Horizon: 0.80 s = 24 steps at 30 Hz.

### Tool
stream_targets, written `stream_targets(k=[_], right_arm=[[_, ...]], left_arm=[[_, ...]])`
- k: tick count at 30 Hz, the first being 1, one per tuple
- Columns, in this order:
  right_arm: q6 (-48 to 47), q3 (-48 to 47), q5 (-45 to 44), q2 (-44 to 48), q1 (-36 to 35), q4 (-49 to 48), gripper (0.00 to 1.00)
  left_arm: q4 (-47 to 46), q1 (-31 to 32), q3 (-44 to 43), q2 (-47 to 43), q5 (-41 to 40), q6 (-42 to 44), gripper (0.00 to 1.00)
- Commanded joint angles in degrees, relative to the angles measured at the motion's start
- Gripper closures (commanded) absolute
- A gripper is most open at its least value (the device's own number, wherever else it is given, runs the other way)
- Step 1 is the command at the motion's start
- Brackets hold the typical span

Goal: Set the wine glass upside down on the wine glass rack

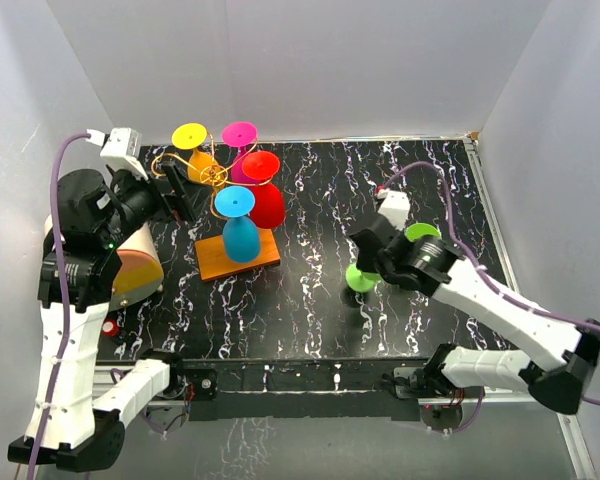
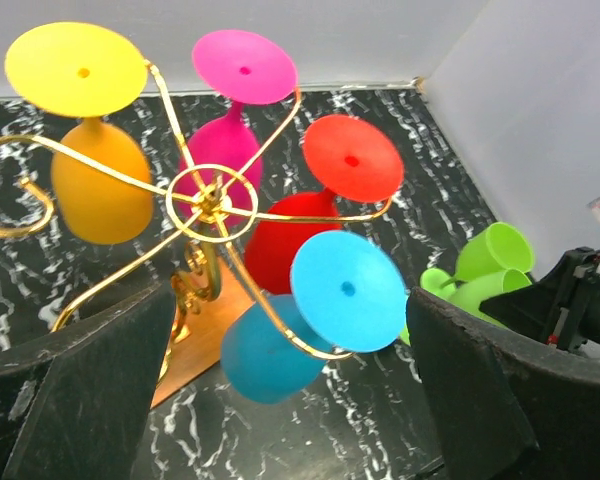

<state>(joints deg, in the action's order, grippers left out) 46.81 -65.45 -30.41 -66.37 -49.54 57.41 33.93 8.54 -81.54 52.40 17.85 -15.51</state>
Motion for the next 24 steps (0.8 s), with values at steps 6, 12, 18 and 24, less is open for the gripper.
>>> stream_targets(k=[6,12,18,24], right_arm=[[-11.94,-2.08,-5.12,15.39,-0.21,-33.39,1.00],[-17.37,1.53,-2.49,20.38,-0.18,-50.27,1.00],[-17.89,7.34,2.40,26.22,-0.17,-65.53,1.00],[-17.19,9.72,4.17,28.21,-0.21,-73.16,1.00]], left_arm=[[-18.82,0.25,2.90,-1.75,17.20,-17.07,0.03],[-29.37,0.23,4.84,0.13,24.10,-27.66,0.05],[-42.82,0.25,7.92,5.33,27.02,-44.83,0.13],[-57.84,3.28,9.97,10.60,25.49,-56.53,0.14]])
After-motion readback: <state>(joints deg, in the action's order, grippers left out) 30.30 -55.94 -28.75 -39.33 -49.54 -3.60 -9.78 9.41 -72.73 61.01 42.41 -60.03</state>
